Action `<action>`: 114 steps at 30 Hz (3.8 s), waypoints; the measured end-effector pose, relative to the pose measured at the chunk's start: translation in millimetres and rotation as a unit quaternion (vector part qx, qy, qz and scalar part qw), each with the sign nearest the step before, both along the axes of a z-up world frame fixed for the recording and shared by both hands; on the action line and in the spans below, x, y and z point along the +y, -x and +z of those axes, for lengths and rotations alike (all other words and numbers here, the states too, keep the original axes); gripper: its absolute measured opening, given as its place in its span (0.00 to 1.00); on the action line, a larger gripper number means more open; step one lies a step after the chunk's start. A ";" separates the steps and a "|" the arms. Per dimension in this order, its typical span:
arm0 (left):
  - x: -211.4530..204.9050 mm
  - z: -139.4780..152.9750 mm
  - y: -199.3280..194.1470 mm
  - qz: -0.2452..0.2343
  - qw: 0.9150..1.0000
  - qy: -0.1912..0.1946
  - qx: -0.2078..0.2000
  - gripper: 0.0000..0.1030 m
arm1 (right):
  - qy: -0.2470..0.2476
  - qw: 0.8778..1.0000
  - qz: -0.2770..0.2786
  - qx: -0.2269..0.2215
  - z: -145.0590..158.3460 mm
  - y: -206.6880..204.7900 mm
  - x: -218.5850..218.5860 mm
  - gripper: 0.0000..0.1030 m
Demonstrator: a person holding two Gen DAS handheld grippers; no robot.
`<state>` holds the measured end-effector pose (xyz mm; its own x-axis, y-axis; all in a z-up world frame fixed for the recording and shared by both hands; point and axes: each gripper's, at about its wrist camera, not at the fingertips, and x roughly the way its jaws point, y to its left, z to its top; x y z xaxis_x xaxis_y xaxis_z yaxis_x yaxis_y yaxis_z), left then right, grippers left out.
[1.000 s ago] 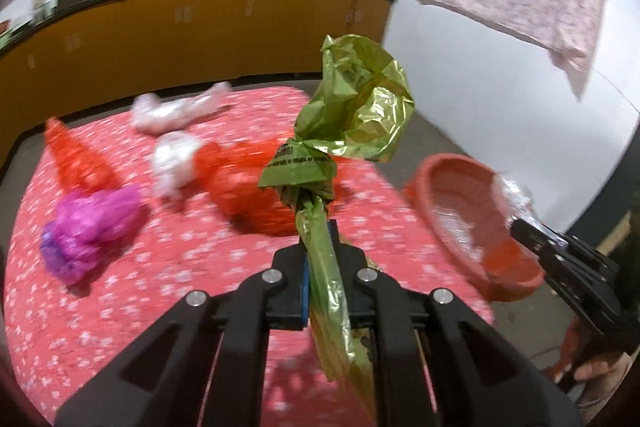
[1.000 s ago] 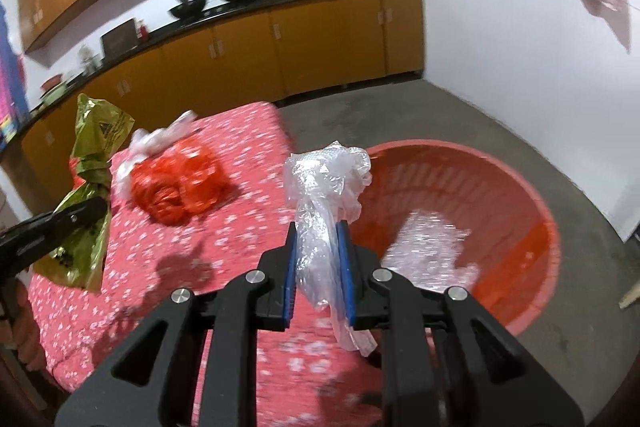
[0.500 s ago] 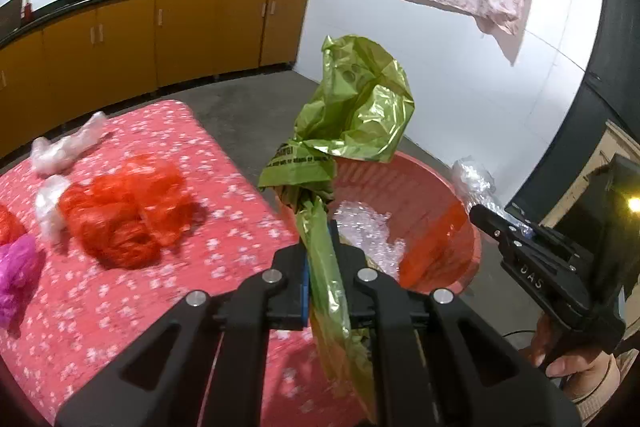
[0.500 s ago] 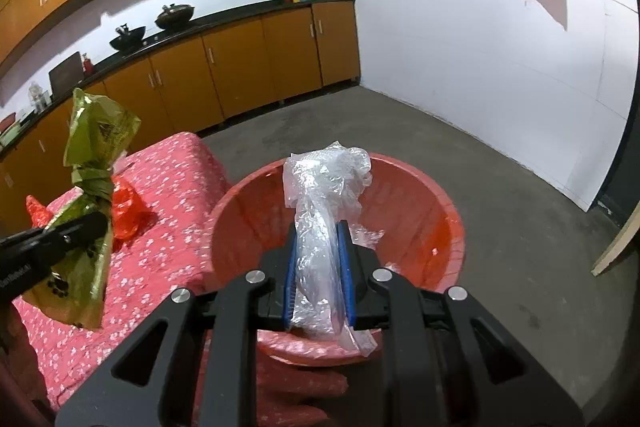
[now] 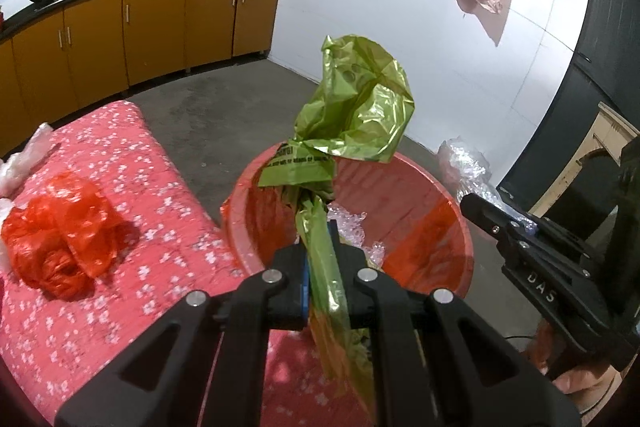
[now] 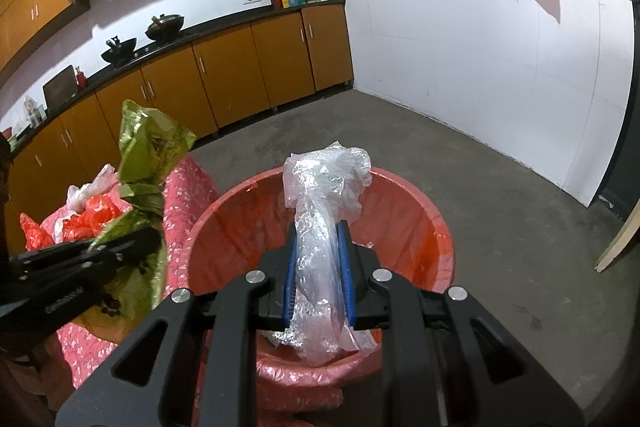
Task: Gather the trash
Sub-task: 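Carry both bags over the orange basket and lower them in, then open both tools over the basket and move them back over the table, then grasp the magenta bag with the left tool while the right grasps the red bag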
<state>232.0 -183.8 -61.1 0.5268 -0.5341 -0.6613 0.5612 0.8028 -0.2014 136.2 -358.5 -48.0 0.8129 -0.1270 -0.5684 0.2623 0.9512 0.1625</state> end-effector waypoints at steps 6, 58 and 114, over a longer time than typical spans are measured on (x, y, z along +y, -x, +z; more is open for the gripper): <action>-11.8 -10.6 -8.4 -0.012 1.000 0.000 0.011 0.09 | -0.006 1.000 -0.002 -0.001 -4.8 0.4 -4.6 0.18; 345.9 -2.8 30.5 0.411 0.902 -0.119 -0.063 0.96 | 0.013 0.981 0.191 -0.026 11.5 -54.8 177.7 0.89; 350.5 -39.0 -19.7 0.307 0.950 -0.053 0.022 0.49 | 0.032 0.938 0.339 0.059 -30.3 -92.2 248.1 0.57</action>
<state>251.7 166.7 -100.1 0.6875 -0.0635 -0.7234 -0.0269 0.9933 -0.1128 228.4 -110.4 -78.2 0.6510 0.3610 -0.6677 -0.3951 0.9123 0.1080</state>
